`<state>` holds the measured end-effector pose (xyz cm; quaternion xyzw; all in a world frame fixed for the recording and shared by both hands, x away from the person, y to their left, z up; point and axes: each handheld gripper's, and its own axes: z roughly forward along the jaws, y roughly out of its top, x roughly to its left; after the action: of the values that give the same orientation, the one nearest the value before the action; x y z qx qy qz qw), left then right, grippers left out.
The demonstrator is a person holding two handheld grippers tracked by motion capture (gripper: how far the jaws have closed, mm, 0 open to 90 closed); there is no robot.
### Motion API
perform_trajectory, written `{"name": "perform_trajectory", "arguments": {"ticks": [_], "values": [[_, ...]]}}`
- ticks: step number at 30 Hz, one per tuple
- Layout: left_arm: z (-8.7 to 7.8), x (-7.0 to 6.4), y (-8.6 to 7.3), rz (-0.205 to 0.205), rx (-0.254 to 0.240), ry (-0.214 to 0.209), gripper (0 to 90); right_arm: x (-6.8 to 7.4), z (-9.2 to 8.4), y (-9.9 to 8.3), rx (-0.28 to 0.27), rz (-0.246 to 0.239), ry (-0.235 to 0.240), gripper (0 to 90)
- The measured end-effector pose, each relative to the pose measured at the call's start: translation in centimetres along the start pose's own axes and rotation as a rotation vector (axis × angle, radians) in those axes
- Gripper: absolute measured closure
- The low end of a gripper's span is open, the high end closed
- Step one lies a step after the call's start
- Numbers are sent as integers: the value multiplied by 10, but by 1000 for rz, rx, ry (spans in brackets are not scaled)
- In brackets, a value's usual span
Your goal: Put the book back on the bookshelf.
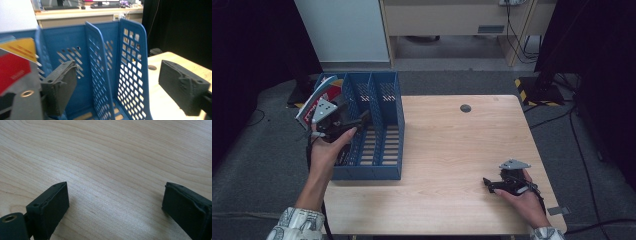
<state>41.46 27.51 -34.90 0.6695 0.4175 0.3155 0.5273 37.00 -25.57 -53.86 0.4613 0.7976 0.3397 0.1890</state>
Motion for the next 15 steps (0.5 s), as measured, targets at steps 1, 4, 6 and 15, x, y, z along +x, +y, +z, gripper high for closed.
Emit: {"name": "perform_trajectory", "arguments": {"ticks": [1,4,6,15], "values": [[2,-1,-1,-3,6,-4,114,0,0,0,1,2,-1,68],[8,-5,-7,-9,32,-15,86,0,0,0,1,4,-2,66],[13,-9,-12,-10,59,-24,70,0,0,0,1,4,-3,62],[24,-22,-25,-7,98,-53,55,0,1,0,3,4,-7,50]]}}
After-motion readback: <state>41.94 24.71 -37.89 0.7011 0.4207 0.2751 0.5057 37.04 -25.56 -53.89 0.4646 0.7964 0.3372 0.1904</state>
